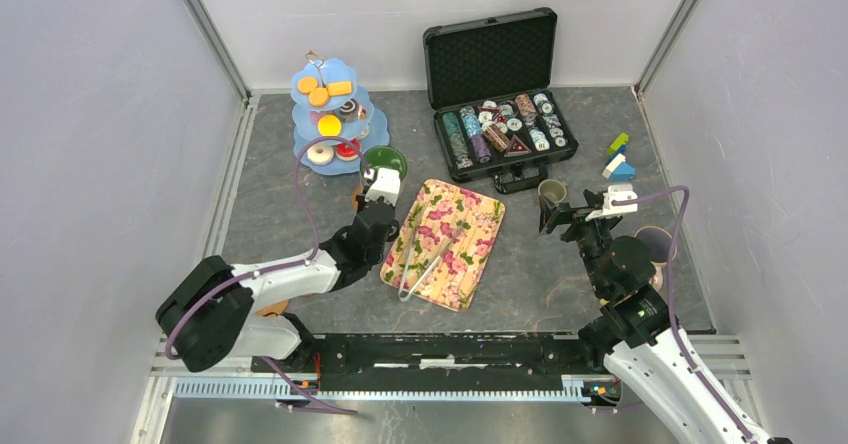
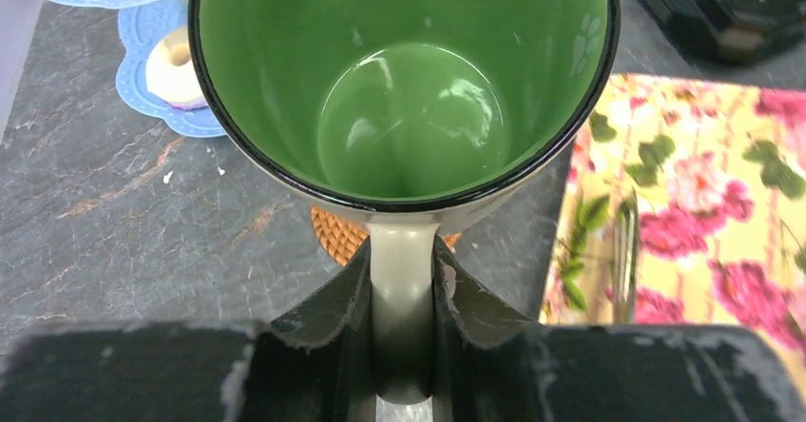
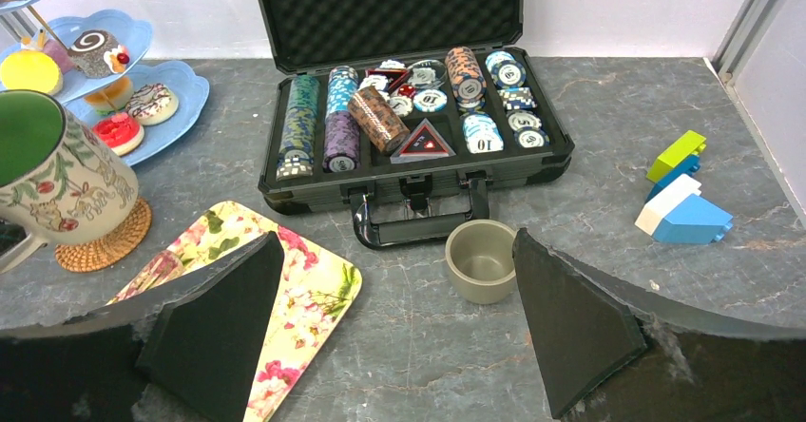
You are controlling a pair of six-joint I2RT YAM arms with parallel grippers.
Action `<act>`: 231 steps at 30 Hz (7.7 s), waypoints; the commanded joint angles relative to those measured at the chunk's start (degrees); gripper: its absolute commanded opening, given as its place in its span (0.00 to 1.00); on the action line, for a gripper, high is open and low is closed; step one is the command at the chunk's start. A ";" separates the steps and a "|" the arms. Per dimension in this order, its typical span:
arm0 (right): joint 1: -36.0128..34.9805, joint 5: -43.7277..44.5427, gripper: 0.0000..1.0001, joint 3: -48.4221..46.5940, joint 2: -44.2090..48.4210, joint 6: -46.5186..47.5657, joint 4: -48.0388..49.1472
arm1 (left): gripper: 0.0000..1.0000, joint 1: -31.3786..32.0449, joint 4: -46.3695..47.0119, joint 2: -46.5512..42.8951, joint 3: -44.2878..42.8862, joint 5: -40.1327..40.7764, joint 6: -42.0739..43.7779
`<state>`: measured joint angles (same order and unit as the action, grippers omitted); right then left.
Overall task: Serve the afternoon tea
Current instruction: Place the cup on the coaster, then move the coaster to the center of the board, then pick up the cup at the center of the board.
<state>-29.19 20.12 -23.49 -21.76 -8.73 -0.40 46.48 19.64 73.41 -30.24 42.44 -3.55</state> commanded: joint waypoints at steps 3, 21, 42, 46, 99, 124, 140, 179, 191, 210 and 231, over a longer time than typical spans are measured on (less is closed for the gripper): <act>0.01 0.26 0.98 0.14 -0.46 0.69 2.34 | 0.02 -4.02 22.24 2.88 -1.11 3.44 -1.93; -0.03 0.31 0.98 0.95 -0.72 0.65 2.60 | 0.02 -5.88 12.09 2.19 1.49 3.58 -14.09; 0.01 0.71 0.98 1.59 -0.40 0.28 2.51 | 0.02 -5.96 12.67 3.77 1.98 2.42 -14.46; 0.01 0.78 0.98 1.73 -0.39 0.23 2.43 | 0.02 -6.05 13.73 4.11 2.11 2.92 -13.91; 0.01 -1.10 0.98 3.98 -1.36 -0.57 4.27 | 0.73 -16.25 -64.99 -18.92 -2.91 -4.54 -70.51; 0.01 -0.47 0.98 3.62 -2.78 -0.22 3.92 | 0.34 -36.98 -27.52 -3.26 2.70 -22.87 -65.51; 0.01 0.87 0.98 3.40 -2.63 0.36 3.39 | 0.14 -41.87 -15.98 15.28 -8.97 -26.87 -62.36; 0.02 5.76 0.98 -15.28 -20.58 8.14 -11.60 | 0.92 -41.41 -34.27 -9.81 -25.14 -48.61 -35.96; 19.88 22.69 0.98 -32.49 -40.40 -9.79 -37.33 | 1.00 -9.12 -43.54 -17.32 -35.26 -27.07 -3.83; 41.79 0.63 0.76 -17.48 -38.46 -18.10 -28.94 | 1.00 -5.18 -38.01 -22.11 -28.03 -24.97 -1.37; 41.78 7.51 0.00 -25.17 -39.01 -14.16 -23.90 | 1.00 -5.70 -37.28 -17.63 -28.07 -27.21 -2.58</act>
<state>12.60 25.56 -41.47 -64.45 -24.77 -29.32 40.95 -20.43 54.98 -58.08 16.25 -7.99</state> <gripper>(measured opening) 0.097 0.997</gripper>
